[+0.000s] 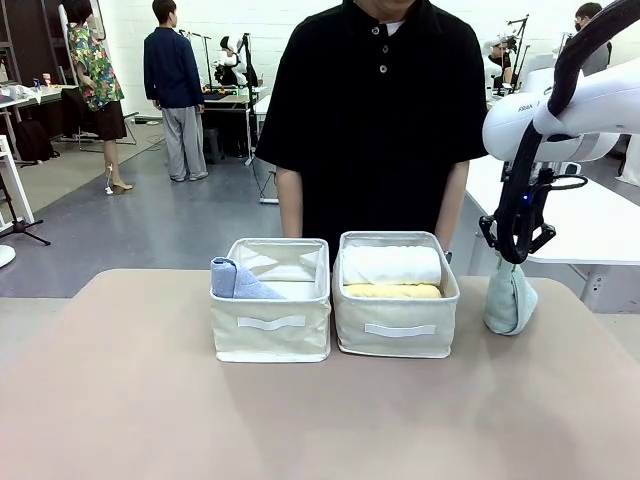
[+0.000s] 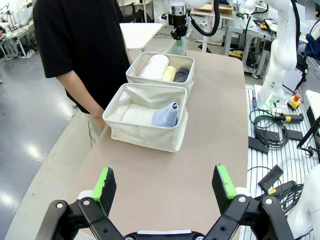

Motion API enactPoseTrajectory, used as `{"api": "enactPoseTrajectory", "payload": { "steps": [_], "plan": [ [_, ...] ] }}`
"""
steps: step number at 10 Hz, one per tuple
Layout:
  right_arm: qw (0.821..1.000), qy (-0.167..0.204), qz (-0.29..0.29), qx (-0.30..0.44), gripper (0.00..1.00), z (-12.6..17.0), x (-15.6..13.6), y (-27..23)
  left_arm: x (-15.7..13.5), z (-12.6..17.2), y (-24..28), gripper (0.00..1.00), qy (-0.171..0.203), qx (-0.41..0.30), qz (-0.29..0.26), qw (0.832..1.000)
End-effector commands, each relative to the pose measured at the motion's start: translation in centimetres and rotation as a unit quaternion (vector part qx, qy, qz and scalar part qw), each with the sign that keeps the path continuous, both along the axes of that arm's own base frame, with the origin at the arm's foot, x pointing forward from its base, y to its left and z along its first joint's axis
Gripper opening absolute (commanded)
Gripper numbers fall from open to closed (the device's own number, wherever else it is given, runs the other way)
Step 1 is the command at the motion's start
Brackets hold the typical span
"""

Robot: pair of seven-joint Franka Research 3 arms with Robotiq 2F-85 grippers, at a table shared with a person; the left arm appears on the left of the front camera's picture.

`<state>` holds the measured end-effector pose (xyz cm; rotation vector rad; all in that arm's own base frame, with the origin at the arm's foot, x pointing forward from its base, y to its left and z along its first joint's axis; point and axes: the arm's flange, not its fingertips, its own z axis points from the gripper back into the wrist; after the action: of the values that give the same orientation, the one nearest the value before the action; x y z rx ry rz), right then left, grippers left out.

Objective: Sort the towels based on their folding style.
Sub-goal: Pick up another triangle-folded towel from the table and place it in the left Fabric basket.

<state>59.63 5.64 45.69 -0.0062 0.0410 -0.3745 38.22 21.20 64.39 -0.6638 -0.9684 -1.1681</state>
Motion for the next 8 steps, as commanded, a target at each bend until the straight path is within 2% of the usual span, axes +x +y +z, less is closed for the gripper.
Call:
{"api": "enactPoseTrajectory", "payload": {
  "steps": [1, 2, 3, 4, 5, 7, 8],
  "plan": [
    [0.999, 0.038, 0.007, -0.021, 0.08, 3.0, -1.5, 0.0, 0.0, 0.1, 0.1, 1.0, -0.011, -0.003, -0.007, 1.0],
    [0.999, 0.012, 0.027, -0.023, 0.08, 7.3, -4.2, -0.1, 0.0, 0.1, 0.1, 1.0, -0.011, -0.003, -0.007, 1.0],
    [0.997, 0.007, 0.068, -0.019, 0.08, 11.6, -7.3, 0.1, 0.0, 0.1, 0.1, 1.0, -0.011, -0.003, -0.007, 1.0],
    [0.992, 0.02, 0.122, 0.003, 0.08, 16.0, -10.1, 0.2, 0.0, 0.1, 0.1, 1.0, -0.011, -0.003, -0.007, 1.0],
    [0.99, 0.003, 0.139, 0.0, 0.08, 19.0, -12.5, 0.3, 0.0, 0.1, 0.1, 1.0, -0.011, -0.003, -0.007, 1.0],
    [0.98, 0.005, 0.199, 0.028, 0.08, 23.3, -16.4, 0.4, 0.0, 0.1, 0.1, 1.0, -0.011, -0.003, -0.007, 1.0],
    [0.977, 0.012, 0.206, 0.05, 0.08, 24.0, -17.1, 0.1, 0.0, 0.1, 0.1, 1.0, -0.011, -0.003, -0.007, 1.0]
  ]
}}
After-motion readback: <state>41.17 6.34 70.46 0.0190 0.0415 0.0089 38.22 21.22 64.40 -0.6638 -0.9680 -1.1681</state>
